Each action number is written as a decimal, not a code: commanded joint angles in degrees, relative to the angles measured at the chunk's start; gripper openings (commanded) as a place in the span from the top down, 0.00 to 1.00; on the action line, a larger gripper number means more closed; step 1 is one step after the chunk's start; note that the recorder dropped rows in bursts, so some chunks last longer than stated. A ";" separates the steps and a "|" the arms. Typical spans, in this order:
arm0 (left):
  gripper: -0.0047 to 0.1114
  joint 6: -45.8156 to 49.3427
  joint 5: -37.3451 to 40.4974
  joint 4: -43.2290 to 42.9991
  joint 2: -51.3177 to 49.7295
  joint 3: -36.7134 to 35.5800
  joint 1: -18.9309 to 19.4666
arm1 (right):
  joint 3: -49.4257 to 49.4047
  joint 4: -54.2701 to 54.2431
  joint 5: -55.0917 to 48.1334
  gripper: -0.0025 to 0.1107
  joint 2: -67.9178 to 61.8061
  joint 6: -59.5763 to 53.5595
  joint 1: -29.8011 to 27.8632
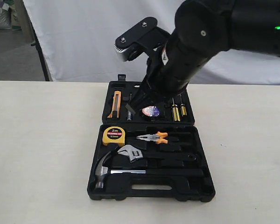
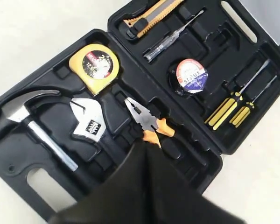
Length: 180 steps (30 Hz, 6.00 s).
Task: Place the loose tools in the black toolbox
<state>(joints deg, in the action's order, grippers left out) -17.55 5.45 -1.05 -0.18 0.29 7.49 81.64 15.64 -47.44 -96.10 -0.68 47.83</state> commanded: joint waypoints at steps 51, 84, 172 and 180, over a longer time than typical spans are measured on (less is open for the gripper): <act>0.95 -0.27 -0.41 -0.25 0.18 0.15 1.45 | -81.64 -15.64 43.48 0.98 96.10 8.38 -14.19; 0.95 -0.27 -0.41 -0.25 0.18 0.15 1.45 | -81.64 -18.00 39.65 0.98 96.10 4.23 -38.41; 0.95 -0.27 -0.41 -0.25 0.18 0.15 1.45 | -81.64 -18.00 39.65 0.98 96.10 5.18 -38.41; 0.95 -0.27 -0.41 -0.25 0.18 0.15 1.45 | -81.64 -18.00 39.65 0.98 96.10 5.18 -38.41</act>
<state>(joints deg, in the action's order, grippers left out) -17.55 5.45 -1.05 -0.18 0.29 7.49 0.20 -2.31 -8.14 -0.39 4.48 9.74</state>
